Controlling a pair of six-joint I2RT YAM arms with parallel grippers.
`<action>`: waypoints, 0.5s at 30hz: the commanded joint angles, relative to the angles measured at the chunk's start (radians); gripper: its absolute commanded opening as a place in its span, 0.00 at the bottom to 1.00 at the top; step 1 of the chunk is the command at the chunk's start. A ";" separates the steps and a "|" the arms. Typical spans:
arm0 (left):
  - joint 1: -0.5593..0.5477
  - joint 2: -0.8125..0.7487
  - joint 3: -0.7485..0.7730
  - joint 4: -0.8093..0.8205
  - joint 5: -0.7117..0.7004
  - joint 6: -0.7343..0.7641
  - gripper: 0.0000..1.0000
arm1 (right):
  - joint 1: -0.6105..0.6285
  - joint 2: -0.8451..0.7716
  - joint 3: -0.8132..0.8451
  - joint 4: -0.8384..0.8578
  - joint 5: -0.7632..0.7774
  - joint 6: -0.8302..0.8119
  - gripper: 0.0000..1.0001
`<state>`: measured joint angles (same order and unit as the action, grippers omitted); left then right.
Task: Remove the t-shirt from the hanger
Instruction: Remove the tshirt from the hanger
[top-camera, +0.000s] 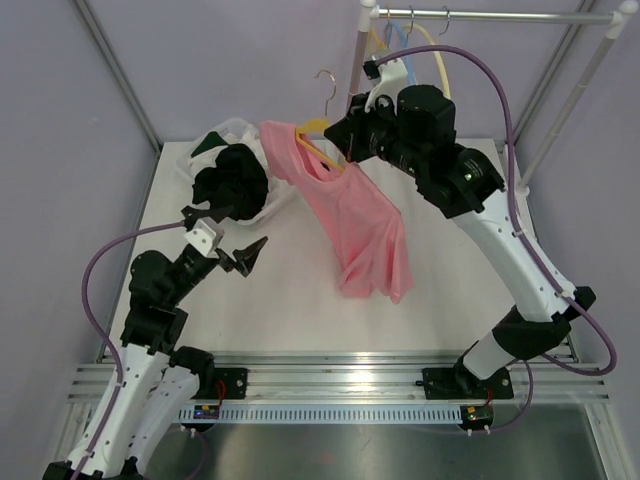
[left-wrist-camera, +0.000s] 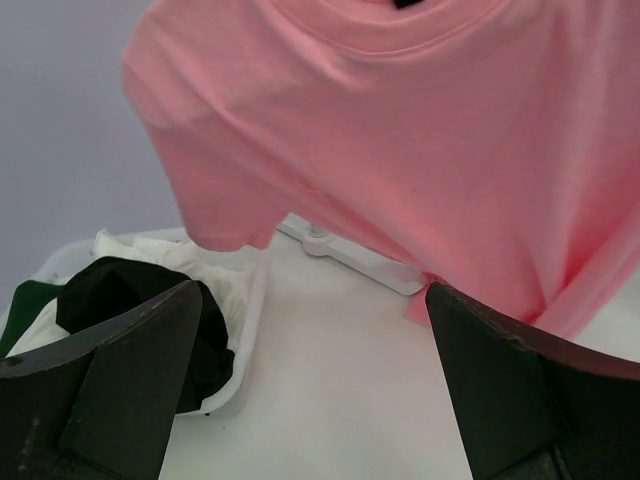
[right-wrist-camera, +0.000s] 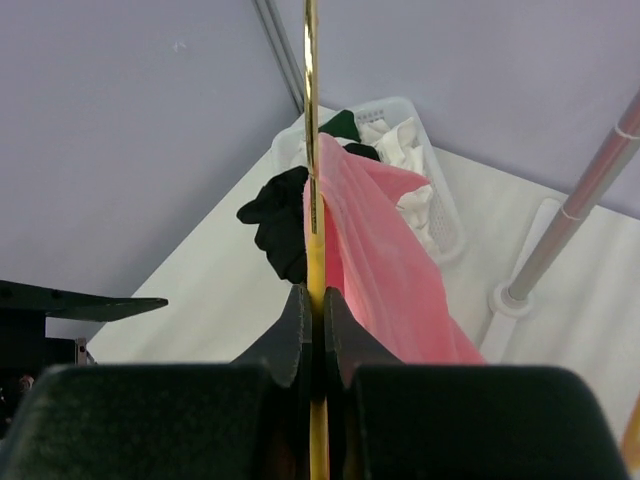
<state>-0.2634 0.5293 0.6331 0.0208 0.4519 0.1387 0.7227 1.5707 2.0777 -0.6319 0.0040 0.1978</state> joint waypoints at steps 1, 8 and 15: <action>-0.004 -0.015 -0.018 0.056 0.094 0.047 0.99 | 0.053 0.034 0.003 0.106 0.051 -0.034 0.00; -0.004 0.095 0.054 0.031 -0.077 -0.046 0.99 | 0.152 -0.115 -0.398 0.403 0.082 -0.138 0.00; -0.004 0.239 0.114 -0.010 -0.111 -0.074 0.99 | 0.167 -0.230 -0.671 0.620 0.100 -0.164 0.00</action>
<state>-0.2649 0.7486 0.7048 -0.0059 0.3641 0.0841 0.8791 1.4269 1.4036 -0.2470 0.0662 0.0647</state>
